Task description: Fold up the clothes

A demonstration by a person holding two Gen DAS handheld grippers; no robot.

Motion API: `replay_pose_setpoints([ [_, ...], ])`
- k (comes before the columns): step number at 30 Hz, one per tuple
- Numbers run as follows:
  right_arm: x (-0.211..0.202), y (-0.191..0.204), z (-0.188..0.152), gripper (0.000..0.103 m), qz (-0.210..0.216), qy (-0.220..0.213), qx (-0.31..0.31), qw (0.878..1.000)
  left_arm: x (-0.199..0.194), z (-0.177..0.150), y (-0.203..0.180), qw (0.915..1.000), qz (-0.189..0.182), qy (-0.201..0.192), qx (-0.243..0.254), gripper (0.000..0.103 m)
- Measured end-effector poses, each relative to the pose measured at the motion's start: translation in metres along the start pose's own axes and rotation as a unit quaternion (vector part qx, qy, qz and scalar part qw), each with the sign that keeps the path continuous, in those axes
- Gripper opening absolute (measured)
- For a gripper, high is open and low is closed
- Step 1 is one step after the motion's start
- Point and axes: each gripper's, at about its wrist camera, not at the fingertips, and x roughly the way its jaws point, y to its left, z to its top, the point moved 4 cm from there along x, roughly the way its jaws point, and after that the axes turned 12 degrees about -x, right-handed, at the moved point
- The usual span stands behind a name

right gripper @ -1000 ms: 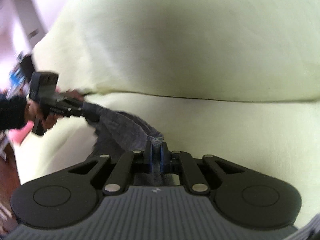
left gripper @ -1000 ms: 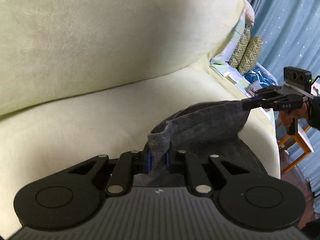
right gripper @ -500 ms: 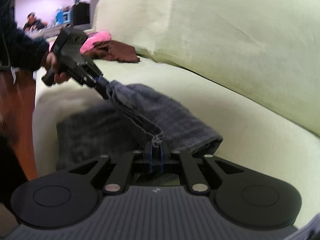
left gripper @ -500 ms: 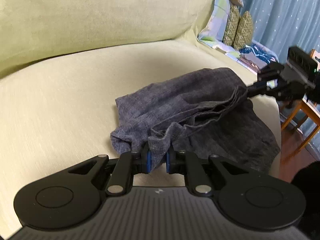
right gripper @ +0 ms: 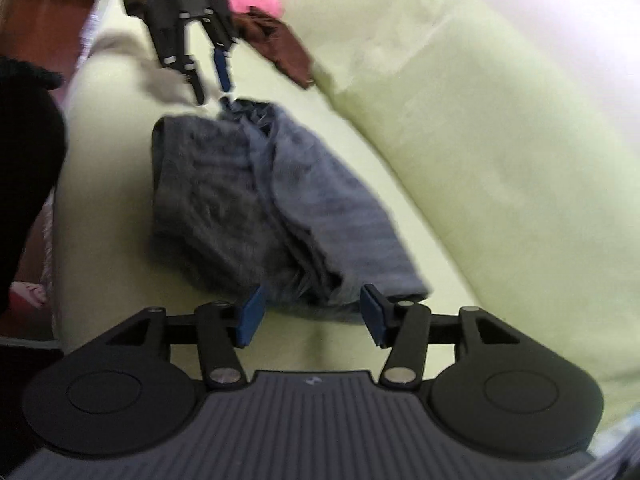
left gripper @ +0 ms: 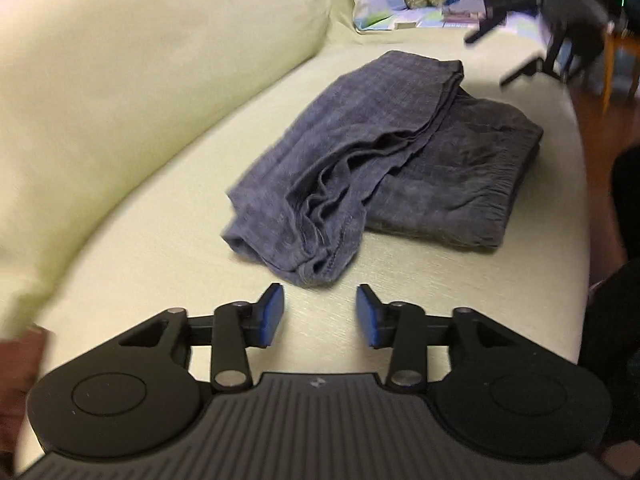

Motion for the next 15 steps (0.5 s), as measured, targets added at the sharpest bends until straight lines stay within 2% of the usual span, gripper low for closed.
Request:
replay_pose_setpoints([
  [2,-0.008,0.0,0.015,0.053,-0.015,0.001,0.01,1.0,-0.002,0.007,-0.012,0.9991,0.023,-0.003,0.035,0.057],
  [3,-0.012,0.002,0.025,0.055,-0.026,0.002,0.009,1.0,-0.002,0.012,-0.021,0.9968,0.039,-0.004,0.07,0.063],
  [4,-0.014,0.005,0.036,0.06,-0.041,0.004,-0.005,0.999,0.001,0.012,-0.027,0.9933,0.054,-0.004,0.102,0.063],
  [5,-0.012,0.008,0.041,0.061,-0.045,0.008,-0.012,0.999,0.006,0.011,-0.035,0.9879,0.067,-0.005,0.14,0.063],
  [8,0.0,0.02,0.061,0.063,-0.068,0.029,-0.054,0.996,0.031,0.014,-0.051,0.9754,0.083,0.005,0.204,0.063],
  [12,0.022,0.023,0.06,0.064,-0.07,0.055,-0.065,0.994,0.053,0.016,-0.044,0.9674,0.116,0.021,0.224,0.063],
  [15,0.038,0.023,0.053,0.064,-0.068,0.072,-0.076,0.992,0.058,0.017,-0.036,0.9703,0.116,0.02,0.211,0.065],
])
